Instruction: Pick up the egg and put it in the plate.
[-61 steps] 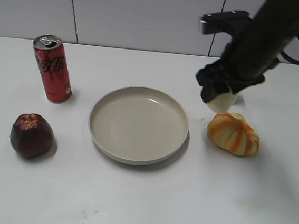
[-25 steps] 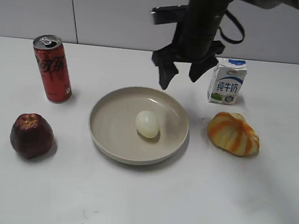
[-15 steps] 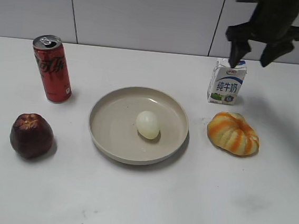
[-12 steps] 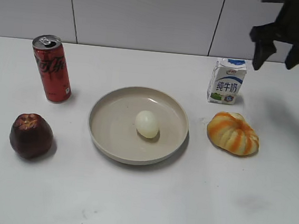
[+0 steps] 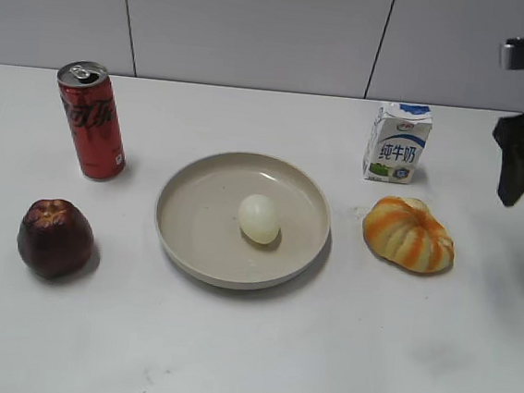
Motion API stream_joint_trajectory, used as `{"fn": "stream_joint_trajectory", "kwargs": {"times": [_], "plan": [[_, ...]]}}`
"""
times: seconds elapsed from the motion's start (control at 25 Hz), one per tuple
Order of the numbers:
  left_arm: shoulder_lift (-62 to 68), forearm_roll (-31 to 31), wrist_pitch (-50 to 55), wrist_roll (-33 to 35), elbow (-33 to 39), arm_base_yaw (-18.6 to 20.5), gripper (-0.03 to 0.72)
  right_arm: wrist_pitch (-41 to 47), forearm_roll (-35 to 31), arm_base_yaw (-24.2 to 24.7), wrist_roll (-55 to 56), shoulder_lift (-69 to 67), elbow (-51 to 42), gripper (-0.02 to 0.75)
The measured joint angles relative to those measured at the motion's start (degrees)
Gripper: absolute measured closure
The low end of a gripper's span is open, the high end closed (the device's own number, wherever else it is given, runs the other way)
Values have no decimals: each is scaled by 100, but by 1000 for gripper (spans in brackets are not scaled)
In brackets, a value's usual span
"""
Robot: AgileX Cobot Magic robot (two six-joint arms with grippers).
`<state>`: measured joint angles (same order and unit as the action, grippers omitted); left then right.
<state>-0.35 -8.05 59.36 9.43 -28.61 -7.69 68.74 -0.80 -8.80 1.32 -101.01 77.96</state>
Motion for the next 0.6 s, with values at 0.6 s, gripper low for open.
{"fn": "stream_joint_trajectory", "kwargs": {"times": [0.6], "plan": [[0, 0, 0, 0, 0, 0, 459, -1158, 6, 0, -13, 4170, -3929, 144]]}}
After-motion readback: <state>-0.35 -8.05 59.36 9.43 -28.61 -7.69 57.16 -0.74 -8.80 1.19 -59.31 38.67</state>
